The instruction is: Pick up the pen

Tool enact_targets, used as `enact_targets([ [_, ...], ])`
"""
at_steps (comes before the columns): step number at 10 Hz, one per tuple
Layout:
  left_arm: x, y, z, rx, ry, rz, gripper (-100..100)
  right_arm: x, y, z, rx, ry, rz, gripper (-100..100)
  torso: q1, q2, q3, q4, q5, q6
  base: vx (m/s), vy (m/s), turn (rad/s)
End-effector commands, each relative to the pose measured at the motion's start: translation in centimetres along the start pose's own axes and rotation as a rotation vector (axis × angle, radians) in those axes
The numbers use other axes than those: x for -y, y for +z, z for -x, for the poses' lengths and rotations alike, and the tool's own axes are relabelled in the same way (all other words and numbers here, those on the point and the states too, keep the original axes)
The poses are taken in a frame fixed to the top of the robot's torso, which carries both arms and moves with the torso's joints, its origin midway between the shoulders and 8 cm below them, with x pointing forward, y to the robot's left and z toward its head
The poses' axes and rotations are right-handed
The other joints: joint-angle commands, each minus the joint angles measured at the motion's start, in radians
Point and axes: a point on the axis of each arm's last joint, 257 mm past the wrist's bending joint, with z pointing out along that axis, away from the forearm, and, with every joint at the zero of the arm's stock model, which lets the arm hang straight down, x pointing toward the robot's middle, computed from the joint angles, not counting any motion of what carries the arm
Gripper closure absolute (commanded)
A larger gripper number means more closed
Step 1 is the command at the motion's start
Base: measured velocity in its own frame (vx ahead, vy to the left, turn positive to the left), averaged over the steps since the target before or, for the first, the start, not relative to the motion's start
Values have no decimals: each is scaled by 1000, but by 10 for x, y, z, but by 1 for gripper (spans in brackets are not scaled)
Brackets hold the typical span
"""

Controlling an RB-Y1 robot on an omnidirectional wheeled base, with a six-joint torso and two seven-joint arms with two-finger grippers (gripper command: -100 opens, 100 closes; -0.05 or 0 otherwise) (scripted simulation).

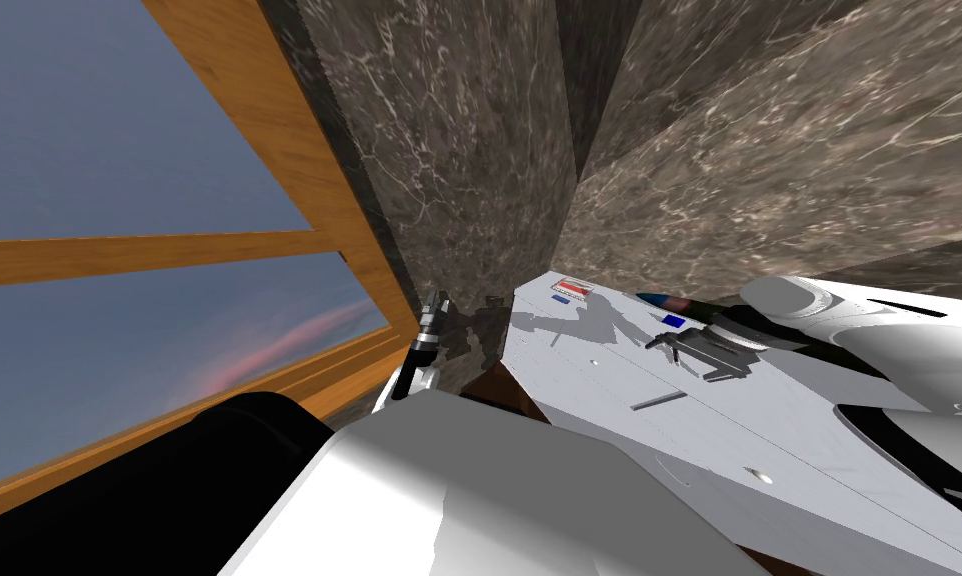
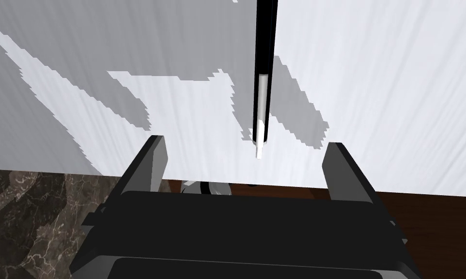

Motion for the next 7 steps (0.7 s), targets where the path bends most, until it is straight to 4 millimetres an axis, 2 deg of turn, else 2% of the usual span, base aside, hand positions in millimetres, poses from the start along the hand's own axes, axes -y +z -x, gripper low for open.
enact_targets([
  [1,0,0,0,0,0,0,0,-5,2,1,1,4,5,-100,0,0,0,0,0,0,7,5,11],
  [3,0,0,0,-1,-1,1,0,-7,2,1,-2,5,5,-100,1,-1,0,0,0,-1,3,1,13],
  [4,0,0,0,-1,-1,1,0,-7,2,1,-2,7,5,100,2,-1,0,0,0,-1,0,0,0],
  [7,0,0,0,-1,-1,1,0,-7,2,1,-2,5,5,100,2,-1,0,0,0,0,0,0,0],
])
